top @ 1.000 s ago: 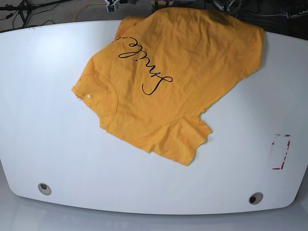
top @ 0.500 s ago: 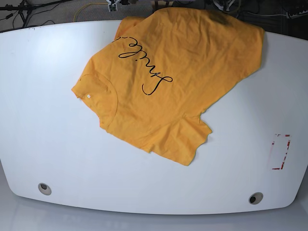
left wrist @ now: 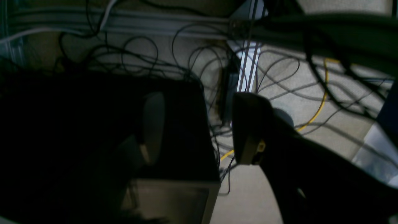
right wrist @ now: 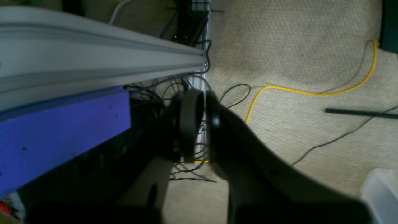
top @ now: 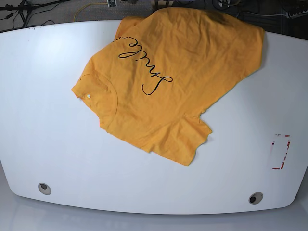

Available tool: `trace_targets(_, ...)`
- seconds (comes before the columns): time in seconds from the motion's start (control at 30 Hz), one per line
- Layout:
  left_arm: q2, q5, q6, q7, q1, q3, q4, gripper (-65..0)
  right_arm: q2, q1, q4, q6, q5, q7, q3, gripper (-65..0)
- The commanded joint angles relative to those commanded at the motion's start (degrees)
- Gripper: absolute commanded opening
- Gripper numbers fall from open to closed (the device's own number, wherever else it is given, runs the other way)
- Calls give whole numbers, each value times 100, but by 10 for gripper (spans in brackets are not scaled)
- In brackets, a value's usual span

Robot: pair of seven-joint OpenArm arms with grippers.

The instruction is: Fold the T-shirt properly

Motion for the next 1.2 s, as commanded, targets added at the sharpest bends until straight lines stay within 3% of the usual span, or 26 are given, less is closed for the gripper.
trace_targets(0.27, -51, -5, -5, 109, 554, -15, 952, -333, -10, -537, 697, -6, -2, -8, 19, -593)
trace_targets(0.33, -44, -24, 8, 328, 826, -97, 1564, -333, -29, -830, 1104, -14, -10, -19, 41, -596)
trace_targets(0.8, 39, -16, 14, 896, 1746, -646, 3360, -343, -182, -1770, 2377, -43, -63, 21, 153, -597)
trace_targets(1.2, 106, -36, 23, 790, 2297, -839, 4072, -344, -172, -2234, 2921, -56, 27, -12, 314, -598)
